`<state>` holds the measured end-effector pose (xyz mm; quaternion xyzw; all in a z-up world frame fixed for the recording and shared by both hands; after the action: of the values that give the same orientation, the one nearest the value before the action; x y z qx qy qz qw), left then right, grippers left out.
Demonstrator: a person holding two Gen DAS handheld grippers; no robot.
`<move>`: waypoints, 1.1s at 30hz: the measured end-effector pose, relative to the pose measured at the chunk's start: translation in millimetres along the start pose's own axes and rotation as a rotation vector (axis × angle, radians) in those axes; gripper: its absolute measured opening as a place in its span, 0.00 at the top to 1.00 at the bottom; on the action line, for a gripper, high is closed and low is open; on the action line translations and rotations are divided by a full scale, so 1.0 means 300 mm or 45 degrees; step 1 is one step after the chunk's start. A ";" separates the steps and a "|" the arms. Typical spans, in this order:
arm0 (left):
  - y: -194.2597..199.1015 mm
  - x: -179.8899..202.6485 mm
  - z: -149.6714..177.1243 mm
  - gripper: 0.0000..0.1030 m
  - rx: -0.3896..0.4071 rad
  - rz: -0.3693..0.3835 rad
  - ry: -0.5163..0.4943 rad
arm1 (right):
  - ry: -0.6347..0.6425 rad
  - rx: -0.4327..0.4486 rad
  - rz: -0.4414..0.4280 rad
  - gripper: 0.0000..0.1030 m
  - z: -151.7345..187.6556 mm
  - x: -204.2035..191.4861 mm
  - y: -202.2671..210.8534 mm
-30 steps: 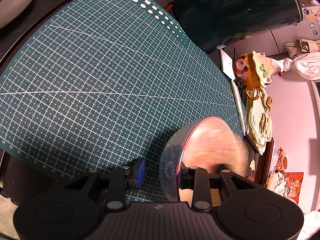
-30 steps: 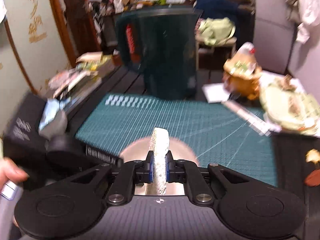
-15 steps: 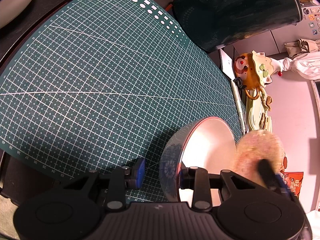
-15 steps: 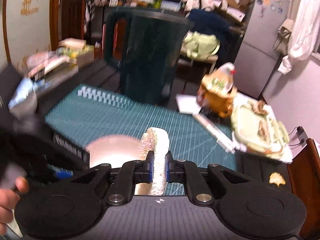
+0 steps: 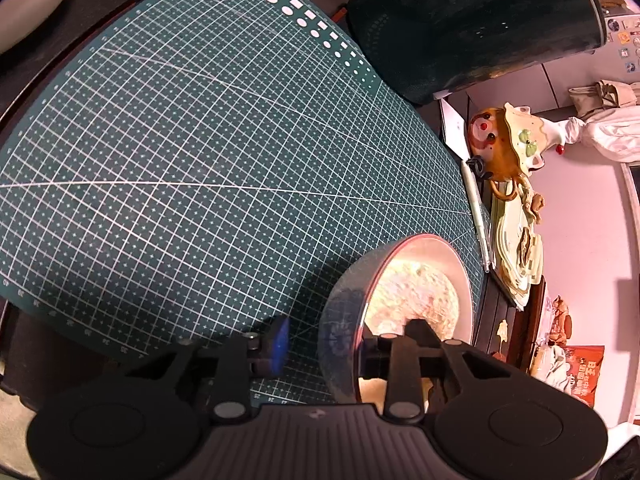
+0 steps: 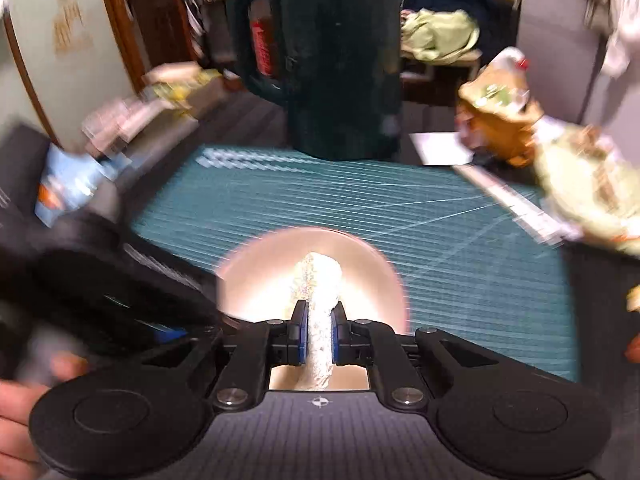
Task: Clean bowl
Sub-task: 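Wipe the sponge around the bowl's inner wall with the right gripper, then scrub the inner wall near the rim with the right gripper's sponge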
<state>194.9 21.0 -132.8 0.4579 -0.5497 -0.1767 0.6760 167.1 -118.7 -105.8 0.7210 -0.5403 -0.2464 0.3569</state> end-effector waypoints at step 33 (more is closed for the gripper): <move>0.006 -0.074 -0.024 0.69 -0.001 0.006 0.007 | -0.089 0.189 -0.016 0.91 -0.086 0.055 0.177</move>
<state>193.5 41.7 -144.0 0.4568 -0.5489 -0.1741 0.6780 159.1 -136.5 -47.7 0.7399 -0.5647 -0.2331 0.2817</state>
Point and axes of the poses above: each gripper's, at about its wrist camera, not at the fingertips, and y roughly against the way its jaws point, x to its right, z to its underside, the point moved 6 cm from there along -y, roughly the way its jaws point, and after that the axes turned 2 degrees about y, right-handed, at the moved point
